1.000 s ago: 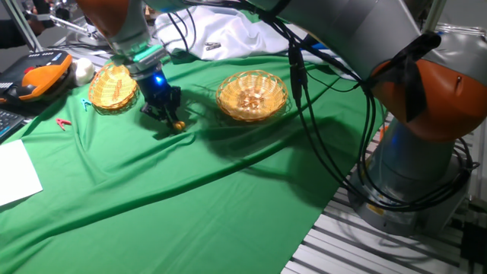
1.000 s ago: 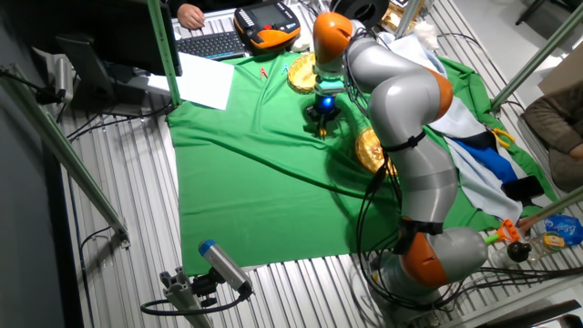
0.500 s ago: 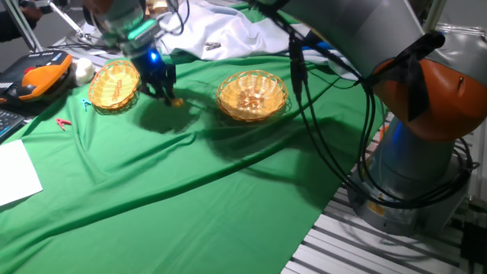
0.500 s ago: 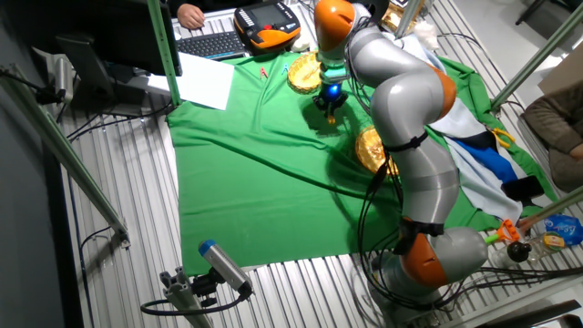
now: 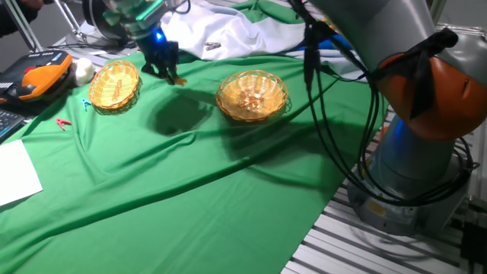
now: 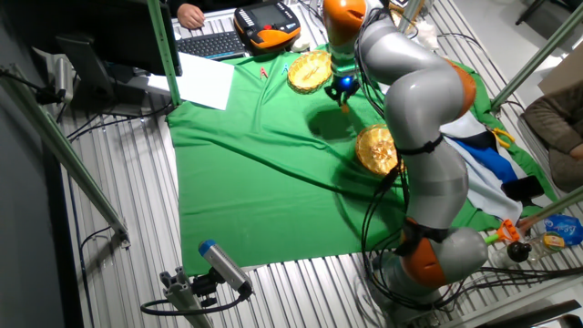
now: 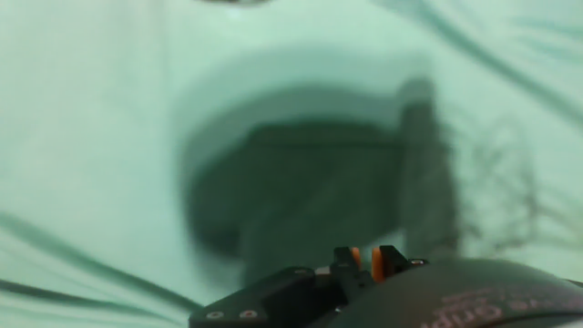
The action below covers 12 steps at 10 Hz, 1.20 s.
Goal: Use a clamp
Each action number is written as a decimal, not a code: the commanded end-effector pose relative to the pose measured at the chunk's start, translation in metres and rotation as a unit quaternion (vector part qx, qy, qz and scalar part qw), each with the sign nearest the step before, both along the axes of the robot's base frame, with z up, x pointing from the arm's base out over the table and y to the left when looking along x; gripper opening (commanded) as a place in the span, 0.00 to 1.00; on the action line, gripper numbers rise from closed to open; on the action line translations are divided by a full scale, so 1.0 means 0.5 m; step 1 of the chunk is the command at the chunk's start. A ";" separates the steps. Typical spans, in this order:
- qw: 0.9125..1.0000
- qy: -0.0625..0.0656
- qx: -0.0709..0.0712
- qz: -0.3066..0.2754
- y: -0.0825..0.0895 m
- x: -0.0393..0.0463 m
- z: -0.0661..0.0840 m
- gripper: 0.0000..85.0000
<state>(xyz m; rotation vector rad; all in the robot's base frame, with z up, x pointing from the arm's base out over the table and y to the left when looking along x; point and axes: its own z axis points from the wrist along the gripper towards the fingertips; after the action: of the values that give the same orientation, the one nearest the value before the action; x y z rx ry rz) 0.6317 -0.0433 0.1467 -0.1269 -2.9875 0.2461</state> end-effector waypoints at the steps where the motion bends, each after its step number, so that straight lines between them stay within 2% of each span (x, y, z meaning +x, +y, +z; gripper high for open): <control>1: 1.000 -0.016 -0.017 0.008 -0.005 -0.001 0.005 0.00; 2: 0.999 -0.022 -0.021 0.014 -0.005 -0.001 0.005 0.00; 3: 0.999 -0.033 -0.022 0.021 -0.005 -0.001 0.005 0.00; 4: 0.998 -0.051 -0.031 0.032 -0.005 -0.001 0.005 0.00; 5: 0.996 -0.062 -0.051 0.044 -0.005 -0.001 0.005 0.00; 7: 0.994 -0.070 -0.064 0.049 -0.005 -0.001 0.005 0.00; 8: 0.994 -0.071 -0.065 0.042 -0.005 -0.001 0.005 0.00; 10: 0.997 -0.054 -0.061 0.013 -0.005 -0.001 0.005 0.00; 11: 0.996 -0.050 -0.069 0.003 -0.005 -0.001 0.005 0.00; 12: 0.996 -0.052 -0.076 0.002 -0.005 -0.001 0.005 0.00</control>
<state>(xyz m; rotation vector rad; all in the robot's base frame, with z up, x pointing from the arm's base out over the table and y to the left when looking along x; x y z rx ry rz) 0.6311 -0.0455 0.1490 -0.1574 -3.0732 0.4822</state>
